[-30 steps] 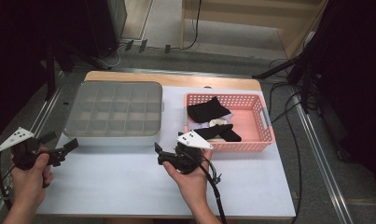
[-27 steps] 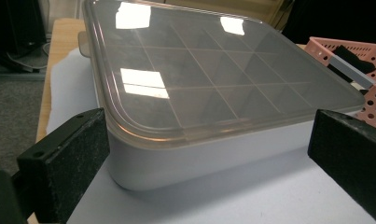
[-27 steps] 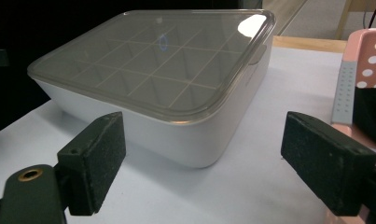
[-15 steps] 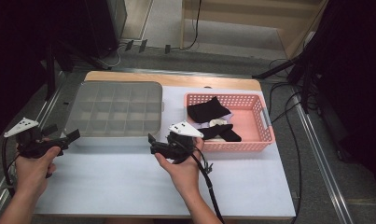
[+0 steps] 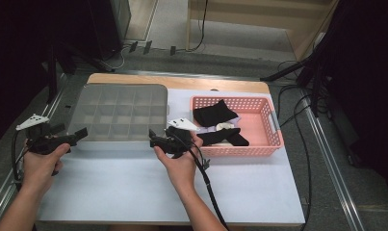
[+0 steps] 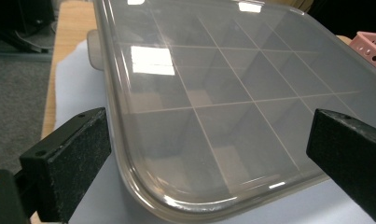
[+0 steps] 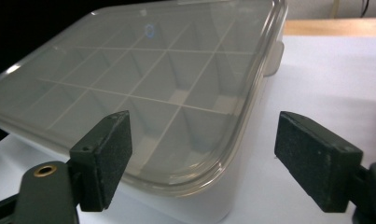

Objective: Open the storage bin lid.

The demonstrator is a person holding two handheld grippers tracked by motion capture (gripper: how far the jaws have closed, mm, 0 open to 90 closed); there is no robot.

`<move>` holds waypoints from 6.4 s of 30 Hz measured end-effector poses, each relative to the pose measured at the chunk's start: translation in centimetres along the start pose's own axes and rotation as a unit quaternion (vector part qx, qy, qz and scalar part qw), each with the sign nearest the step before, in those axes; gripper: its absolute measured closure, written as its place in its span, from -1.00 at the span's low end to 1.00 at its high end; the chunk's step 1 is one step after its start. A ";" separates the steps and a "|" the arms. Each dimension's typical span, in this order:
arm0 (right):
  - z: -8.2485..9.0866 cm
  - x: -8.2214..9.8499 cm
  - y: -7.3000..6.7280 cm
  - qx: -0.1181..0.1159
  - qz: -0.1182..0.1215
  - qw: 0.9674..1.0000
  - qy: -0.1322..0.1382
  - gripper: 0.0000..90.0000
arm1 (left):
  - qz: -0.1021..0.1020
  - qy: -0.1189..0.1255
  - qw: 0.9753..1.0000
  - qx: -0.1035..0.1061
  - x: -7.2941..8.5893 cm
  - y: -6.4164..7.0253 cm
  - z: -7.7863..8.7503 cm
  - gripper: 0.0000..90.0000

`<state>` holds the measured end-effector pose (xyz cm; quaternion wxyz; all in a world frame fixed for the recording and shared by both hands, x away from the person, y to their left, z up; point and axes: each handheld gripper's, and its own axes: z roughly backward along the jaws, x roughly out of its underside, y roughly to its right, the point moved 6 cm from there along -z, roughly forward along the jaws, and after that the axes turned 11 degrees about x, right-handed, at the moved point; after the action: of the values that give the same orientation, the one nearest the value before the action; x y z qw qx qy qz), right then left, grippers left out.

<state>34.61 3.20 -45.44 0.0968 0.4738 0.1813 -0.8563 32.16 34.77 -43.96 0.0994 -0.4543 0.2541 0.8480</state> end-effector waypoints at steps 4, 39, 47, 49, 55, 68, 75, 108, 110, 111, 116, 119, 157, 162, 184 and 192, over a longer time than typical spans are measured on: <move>-1.0 0.5 0.1 0.012 0.004 1.000 -0.014 -0.51 | -0.005 -0.013 1.000 -0.017 0.3 -0.4 -0.4 -0.86; -1.6 0.0 -0.6 -0.004 -0.024 1.000 -0.007 -0.47 | 0.020 0.008 1.000 -0.005 -0.4 -2.2 -0.6 -0.59; -3.9 -1.0 -0.2 0.004 -0.031 0.999 -0.037 -0.49 | 0.008 0.005 1.000 -0.004 -2.0 -4.1 -1.1 -0.54; -4.1 -1.1 -0.2 0.004 -0.034 0.999 -0.038 -0.49 | 0.009 0.008 1.000 -0.003 -2.2 -4.3 -1.1 -0.55; -5.2 -1.8 0.2 0.009 -0.034 0.998 -0.043 -0.53 | 0.024 -0.021 0.999 -0.010 -2.6 -5.6 -2.9 -0.60; -5.8 -2.0 -0.2 -0.001 -0.019 0.999 -0.040 -0.65 | 0.017 -0.013 0.999 0.028 -2.9 -5.3 -4.5 -0.53; -5.1 -2.3 -0.4 0.010 -0.019 0.999 -0.027 -0.59 | 0.024 0.005 1.000 0.016 -3.6 -4.9 -3.7 -0.38; -1.2 0.0 -1.2 0.007 -0.054 0.998 -0.029 -0.38 | 0.033 0.038 0.998 0.026 -1.1 -2.4 0.5 -0.23; -1.0 0.0 -1.3 0.007 -0.053 0.998 -0.028 -0.38 | 0.033 0.039 0.998 0.025 -1.0 -2.3 0.6 -0.23; -0.8 0.1 -1.3 0.006 -0.052 0.998 -0.026 -0.37 | 0.031 0.040 0.998 0.025 -0.9 -2.2 0.7 -0.23; 0.1 0.3 -1.5 -0.008 -0.058 0.998 -0.022 -0.36 | 0.030 0.038 0.998 0.041 -0.3 -1.4 1.1 -0.22; 0.6 0.6 -1.6 -0.005 -0.055 0.998 -0.018 -0.37 | 0.011 0.029 0.999 0.023 0.1 -0.8 0.9 -0.31; 2.7 5.9 -2.4 -0.045 -0.032 0.998 -0.015 -0.02 | 0.057 0.013 0.997 0.043 6.1 -0.8 2.6 -0.34; 2.6 5.9 -2.1 -0.055 -0.022 0.998 -0.009 0.03 | 0.059 0.022 0.997 0.039 5.9 -1.1 2.5 -0.38; 2.8 5.0 -1.0 -0.070 -0.055 0.996 -0.013 0.20 | 0.041 0.041 0.998 0.032 3.5 -1.6 3.0 -0.05; 3.5 6.0 -1.2 -0.070 -0.075 0.994 -0.041 0.22 | 0.042 0.042 0.997 0.039 4.1 -1.3 4.0 0.04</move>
<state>28.28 2.91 -48.55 0.0727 0.4153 0.2722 -0.8650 27.47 37.68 -45.92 0.0702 -0.4744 0.3102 0.8208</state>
